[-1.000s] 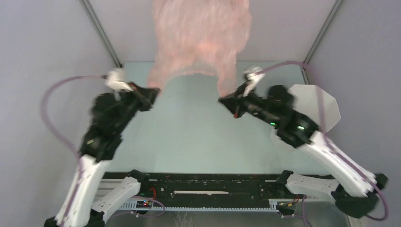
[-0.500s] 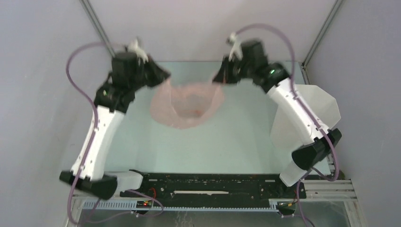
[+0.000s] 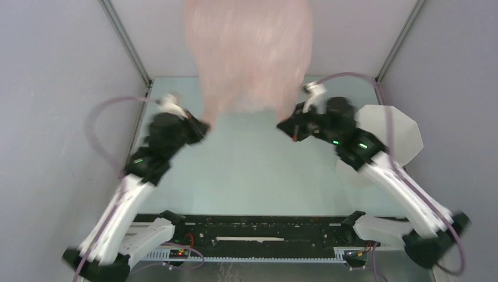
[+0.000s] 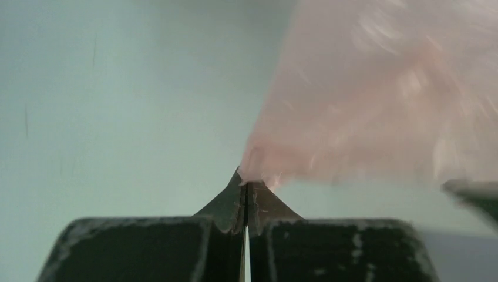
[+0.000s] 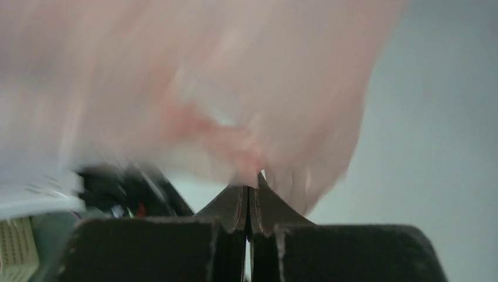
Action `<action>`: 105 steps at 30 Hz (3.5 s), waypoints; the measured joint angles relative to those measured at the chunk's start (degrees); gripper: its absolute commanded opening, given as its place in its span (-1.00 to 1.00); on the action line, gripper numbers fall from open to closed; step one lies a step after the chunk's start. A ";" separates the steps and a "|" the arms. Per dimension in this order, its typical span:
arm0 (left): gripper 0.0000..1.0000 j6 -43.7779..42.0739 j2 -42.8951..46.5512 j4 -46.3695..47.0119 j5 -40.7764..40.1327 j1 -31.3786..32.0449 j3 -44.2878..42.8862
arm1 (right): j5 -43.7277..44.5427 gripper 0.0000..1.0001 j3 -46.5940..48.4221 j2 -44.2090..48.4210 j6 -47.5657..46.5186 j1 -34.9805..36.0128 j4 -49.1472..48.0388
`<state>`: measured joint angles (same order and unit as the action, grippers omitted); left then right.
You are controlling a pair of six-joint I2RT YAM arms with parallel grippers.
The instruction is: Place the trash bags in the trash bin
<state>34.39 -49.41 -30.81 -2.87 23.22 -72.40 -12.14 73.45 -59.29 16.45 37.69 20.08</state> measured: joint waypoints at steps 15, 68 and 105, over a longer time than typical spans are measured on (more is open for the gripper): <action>-1.00 -1.79 -18.75 -15.63 6.62 -3.13 -24.83 | -6.47 -1.00 27.80 -23.87 2.75 -3.85 25.57; -1.00 4.44 7.28 -10.16 0.83 1.95 -6.99 | -8.94 -0.09 11.30 -7.65 12.85 2.45 22.86; -1.00 -4.52 13.77 -20.11 -14.47 1.95 -4.92 | 35.54 -0.53 10.67 -12.87 2.86 -17.27 52.09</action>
<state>29.87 -35.64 -50.92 -17.34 25.17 -77.32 23.40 84.12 -72.16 19.31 20.43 72.16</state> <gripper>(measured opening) 0.004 0.454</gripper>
